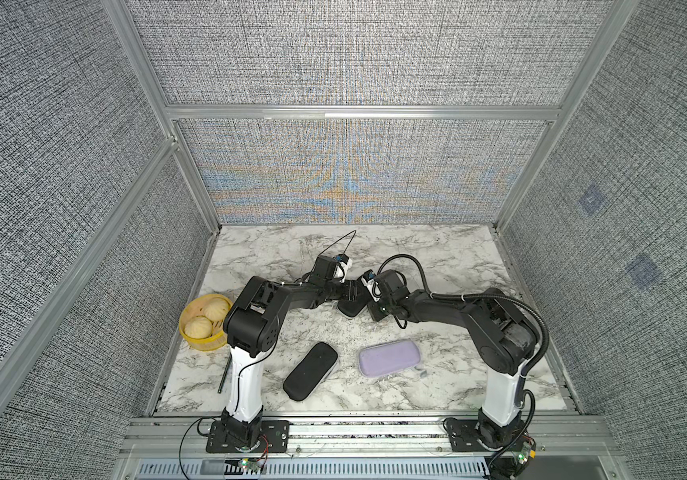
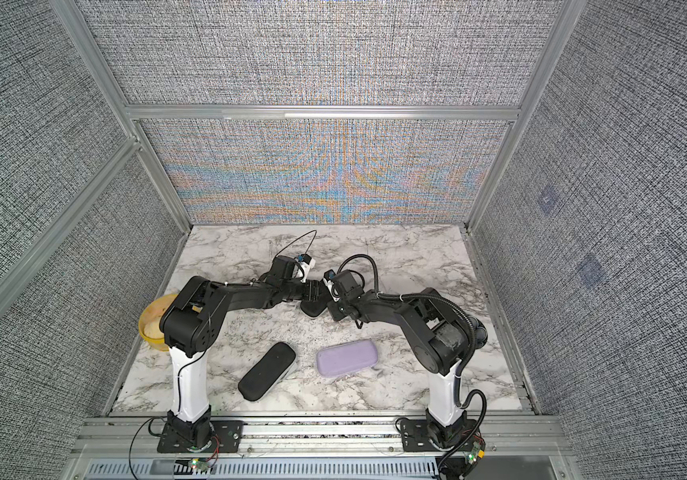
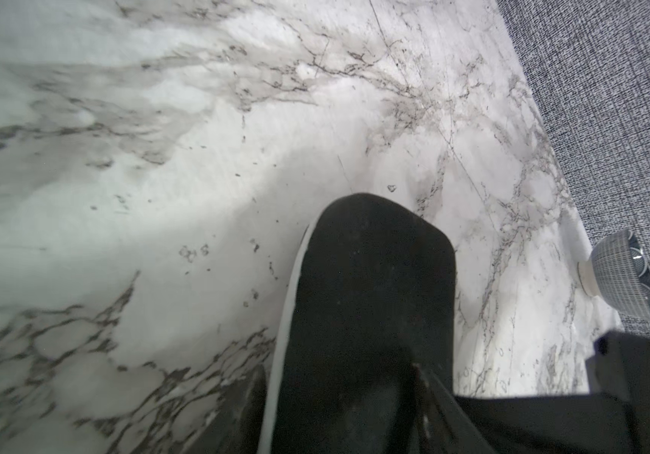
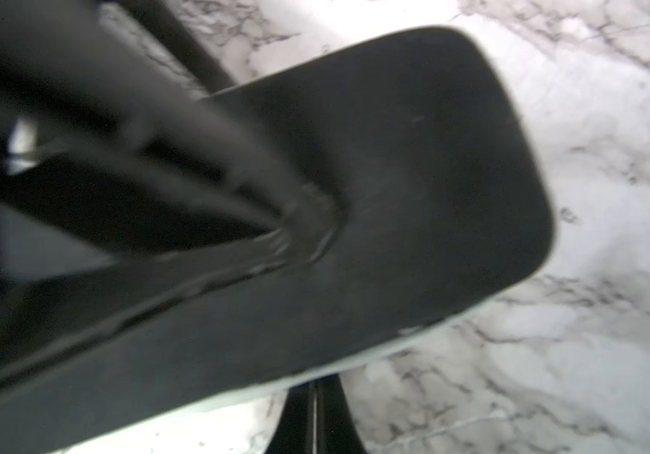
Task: Put umbrellas into zippered umbrella sleeves
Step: Place the umbrella sleeve at the center of the board.
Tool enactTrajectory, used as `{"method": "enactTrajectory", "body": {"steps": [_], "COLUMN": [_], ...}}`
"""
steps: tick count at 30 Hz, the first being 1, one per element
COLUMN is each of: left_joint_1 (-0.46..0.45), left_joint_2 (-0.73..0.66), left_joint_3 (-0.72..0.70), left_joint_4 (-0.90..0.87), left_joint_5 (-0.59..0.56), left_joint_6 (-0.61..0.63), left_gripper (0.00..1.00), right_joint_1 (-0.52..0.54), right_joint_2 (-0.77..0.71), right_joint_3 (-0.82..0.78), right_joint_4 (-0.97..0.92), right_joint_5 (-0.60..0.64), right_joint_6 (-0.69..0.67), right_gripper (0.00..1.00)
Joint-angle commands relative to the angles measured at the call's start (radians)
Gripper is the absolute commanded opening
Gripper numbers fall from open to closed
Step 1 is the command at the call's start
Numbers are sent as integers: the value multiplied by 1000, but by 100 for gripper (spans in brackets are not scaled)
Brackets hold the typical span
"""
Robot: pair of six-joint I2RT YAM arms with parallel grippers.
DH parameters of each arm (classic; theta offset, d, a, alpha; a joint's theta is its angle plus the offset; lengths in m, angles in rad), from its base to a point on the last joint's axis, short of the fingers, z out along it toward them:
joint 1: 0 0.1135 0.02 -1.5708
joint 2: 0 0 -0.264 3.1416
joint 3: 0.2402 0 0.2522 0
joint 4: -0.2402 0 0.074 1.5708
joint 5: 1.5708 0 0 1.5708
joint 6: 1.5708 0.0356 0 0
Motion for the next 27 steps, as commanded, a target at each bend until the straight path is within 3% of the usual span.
{"method": "enactTrajectory", "body": {"steps": [1, 14, 19, 24, 27], "left_joint_1": [-7, 2, 7, 9, 11], "left_joint_2": [22, -53, -91, -184, -232], "left_joint_3": [-19, -178, -253, -351, -394], "left_joint_4": [-29, 238, 325, 373, 372], "left_joint_5": [-72, -196, -241, -263, -257], "left_joint_6": [-81, -296, -337, -331, -325], "left_gripper": [52, 45, 45, 51, 61], "right_joint_1": [39, 191, 182, 123, 101], "right_joint_2": [-31, -73, -44, -34, -52], "right_joint_3": [-29, -59, -42, -58, -113], "right_joint_4": [93, 134, 138, 140, 149], "right_joint_5": [-124, -129, -128, -140, -143], "right_joint_6": [14, 61, 72, 92, 82], "right_gripper": [0, 0, 0, 0, 0]}}
